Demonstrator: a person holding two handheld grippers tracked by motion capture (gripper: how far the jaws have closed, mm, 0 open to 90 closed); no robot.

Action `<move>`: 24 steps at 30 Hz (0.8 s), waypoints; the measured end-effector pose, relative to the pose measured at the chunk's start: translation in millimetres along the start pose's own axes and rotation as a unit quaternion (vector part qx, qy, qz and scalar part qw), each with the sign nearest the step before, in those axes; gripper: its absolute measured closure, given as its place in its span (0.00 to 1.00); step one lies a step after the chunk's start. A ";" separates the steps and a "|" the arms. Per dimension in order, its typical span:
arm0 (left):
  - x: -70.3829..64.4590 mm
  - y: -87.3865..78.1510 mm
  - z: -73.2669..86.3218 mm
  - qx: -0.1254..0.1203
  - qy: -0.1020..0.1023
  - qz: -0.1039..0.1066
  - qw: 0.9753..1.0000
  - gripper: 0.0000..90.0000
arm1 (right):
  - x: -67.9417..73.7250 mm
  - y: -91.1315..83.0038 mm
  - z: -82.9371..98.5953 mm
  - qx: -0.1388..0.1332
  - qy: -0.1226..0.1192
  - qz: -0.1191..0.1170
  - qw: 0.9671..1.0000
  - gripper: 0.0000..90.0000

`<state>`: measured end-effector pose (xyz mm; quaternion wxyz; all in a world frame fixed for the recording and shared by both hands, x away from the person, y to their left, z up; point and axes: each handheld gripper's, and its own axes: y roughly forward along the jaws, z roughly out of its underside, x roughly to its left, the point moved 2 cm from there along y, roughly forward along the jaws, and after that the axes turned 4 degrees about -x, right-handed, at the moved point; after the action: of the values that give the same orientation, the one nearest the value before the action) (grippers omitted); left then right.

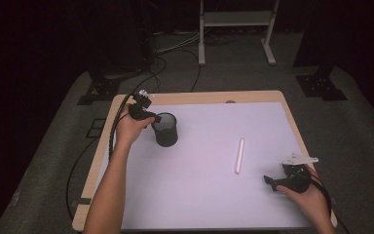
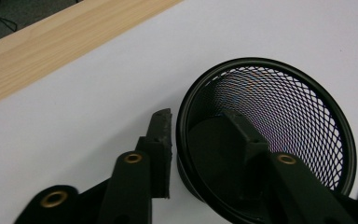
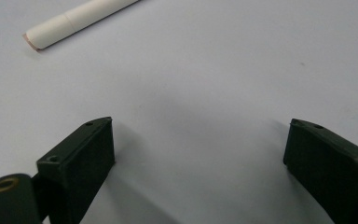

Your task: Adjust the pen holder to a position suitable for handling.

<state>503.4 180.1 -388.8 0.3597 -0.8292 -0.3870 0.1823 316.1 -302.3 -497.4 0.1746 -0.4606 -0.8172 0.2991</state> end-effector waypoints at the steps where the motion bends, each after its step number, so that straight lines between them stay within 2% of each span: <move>1: 0.0 0.5 0.0 0.001 0.000 0.001 1.000 0.72 | 0.0 0.0 0.0 0.000 0.000 0.000 1.000 0.08; 8: 1.8 5.5 1.4 0.013 -0.005 -0.006 1.000 0.82 | 0.1 0.0 0.0 0.000 0.000 0.000 1.000 0.08; 11: 2.4 4.8 1.1 0.014 -0.010 -0.009 1.000 0.89 | 0.1 0.0 0.0 0.000 0.000 0.000 1.000 0.08; 14: 2.5 4.3 0.9 0.014 -0.017 0.002 1.000 0.91 | 0.1 0.0 0.0 0.000 0.000 0.000 1.000 0.08; 16: 1.4 3.8 0.3 0.016 -0.018 0.000 1.000 0.92 | 0.1 0.0 0.1 0.000 0.000 0.001 1.000 0.08; 24: -3.0 -0.6 -3.4 0.018 -0.027 0.017 0.999 0.93 | 0.1 0.0 0.1 0.000 0.000 0.001 1.000 0.08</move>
<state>503.1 176.5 -385.9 0.3611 -0.8239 -0.3786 0.2179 316.1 -302.2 -497.5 0.1741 -0.4611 -0.8170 0.2992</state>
